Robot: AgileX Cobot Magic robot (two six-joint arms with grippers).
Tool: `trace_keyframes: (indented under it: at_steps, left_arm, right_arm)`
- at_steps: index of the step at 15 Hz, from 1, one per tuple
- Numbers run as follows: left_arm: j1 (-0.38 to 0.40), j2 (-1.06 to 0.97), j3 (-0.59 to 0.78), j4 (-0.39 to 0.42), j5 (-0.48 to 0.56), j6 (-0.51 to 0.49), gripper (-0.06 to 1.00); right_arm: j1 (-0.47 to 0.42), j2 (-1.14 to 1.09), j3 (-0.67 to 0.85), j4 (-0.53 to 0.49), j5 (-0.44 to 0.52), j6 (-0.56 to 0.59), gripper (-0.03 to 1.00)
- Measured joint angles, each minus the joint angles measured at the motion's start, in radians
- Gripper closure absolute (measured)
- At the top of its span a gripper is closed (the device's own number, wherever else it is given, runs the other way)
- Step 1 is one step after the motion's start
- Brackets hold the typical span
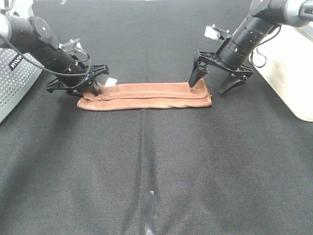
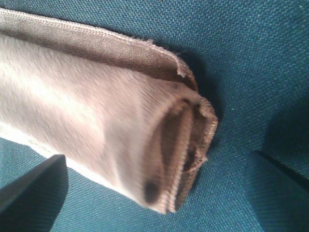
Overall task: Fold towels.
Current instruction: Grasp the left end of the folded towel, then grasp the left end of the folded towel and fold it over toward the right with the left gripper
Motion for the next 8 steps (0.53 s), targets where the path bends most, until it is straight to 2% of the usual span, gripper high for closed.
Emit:
trace_keyframes:
  at_steps: [2, 4, 6, 8]
  left_arm:
    - [-0.003, 0.001, 0.0, 0.004, 0.0, 0.001, 0.83]
    - [-0.003, -0.008, 0.0, 0.041, 0.008, 0.001, 0.86]
    - [-0.003, -0.037, 0.0, 0.13, 0.037, 0.001, 0.86]
    - [-0.003, -0.064, -0.039, 0.247, 0.112, -0.014, 0.86]
  right_arm:
    - [0.0, 0.0, 0.0, 0.0, 0.0, 0.0, 0.05]
    - [0.0, 0.0, 0.0, 0.0, 0.0, 0.001, 0.05]
    - [0.0, 0.0, 0.0, -0.001, 0.0, 0.004, 0.05]
    - [0.0, 0.0, 0.0, -0.003, 0.0, 0.004, 0.05]
